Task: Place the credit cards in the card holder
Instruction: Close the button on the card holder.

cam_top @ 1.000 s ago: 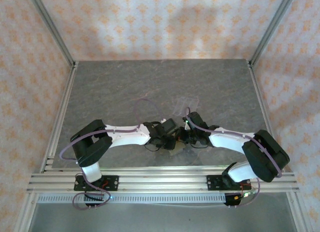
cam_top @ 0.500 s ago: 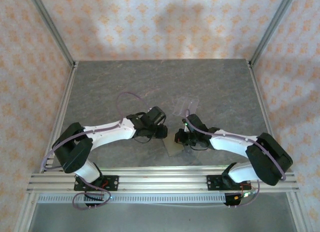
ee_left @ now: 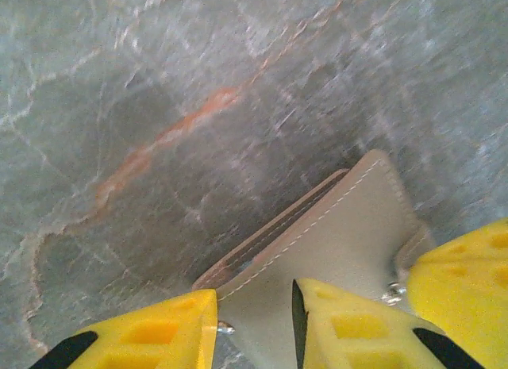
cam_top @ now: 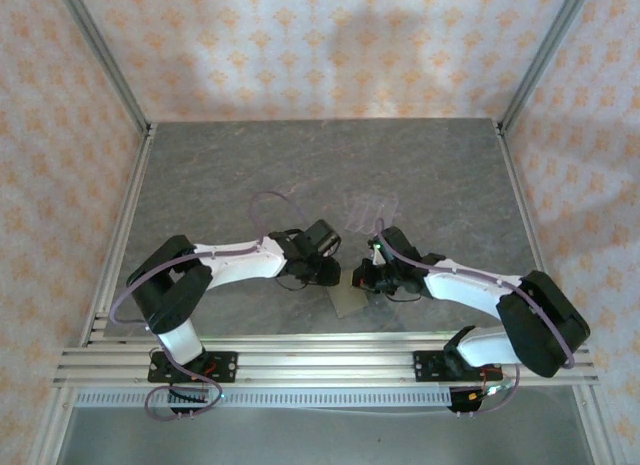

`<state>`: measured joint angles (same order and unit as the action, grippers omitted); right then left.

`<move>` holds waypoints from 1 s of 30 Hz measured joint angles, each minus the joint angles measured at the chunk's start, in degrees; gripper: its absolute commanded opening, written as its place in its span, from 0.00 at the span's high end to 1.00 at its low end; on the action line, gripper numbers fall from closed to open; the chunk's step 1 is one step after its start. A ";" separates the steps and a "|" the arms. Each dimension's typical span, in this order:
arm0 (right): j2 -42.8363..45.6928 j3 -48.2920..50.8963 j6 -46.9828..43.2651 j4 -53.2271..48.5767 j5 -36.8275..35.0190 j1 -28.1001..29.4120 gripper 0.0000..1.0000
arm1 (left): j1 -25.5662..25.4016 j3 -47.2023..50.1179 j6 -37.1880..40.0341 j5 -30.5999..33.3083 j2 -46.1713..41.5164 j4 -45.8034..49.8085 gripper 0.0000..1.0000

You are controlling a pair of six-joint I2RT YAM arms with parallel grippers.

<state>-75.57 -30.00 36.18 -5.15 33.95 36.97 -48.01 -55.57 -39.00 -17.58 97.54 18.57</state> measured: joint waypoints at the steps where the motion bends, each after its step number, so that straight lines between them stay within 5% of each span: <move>1: 0.00 0.00 0.00 -0.02 0.39 -0.42 1.00 | 0.00 0.96 0.00 -0.02 -0.31 -0.20 0.68; 30: 5.25 -0.09 -1.51 -5.35 5.09 -1.84 1.00 | -4.90 5.55 -0.20 -0.02 -2.67 -3.48 0.63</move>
<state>-70.32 -30.09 34.68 -10.50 39.05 35.14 -52.90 -50.02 -39.20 -17.61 94.87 15.09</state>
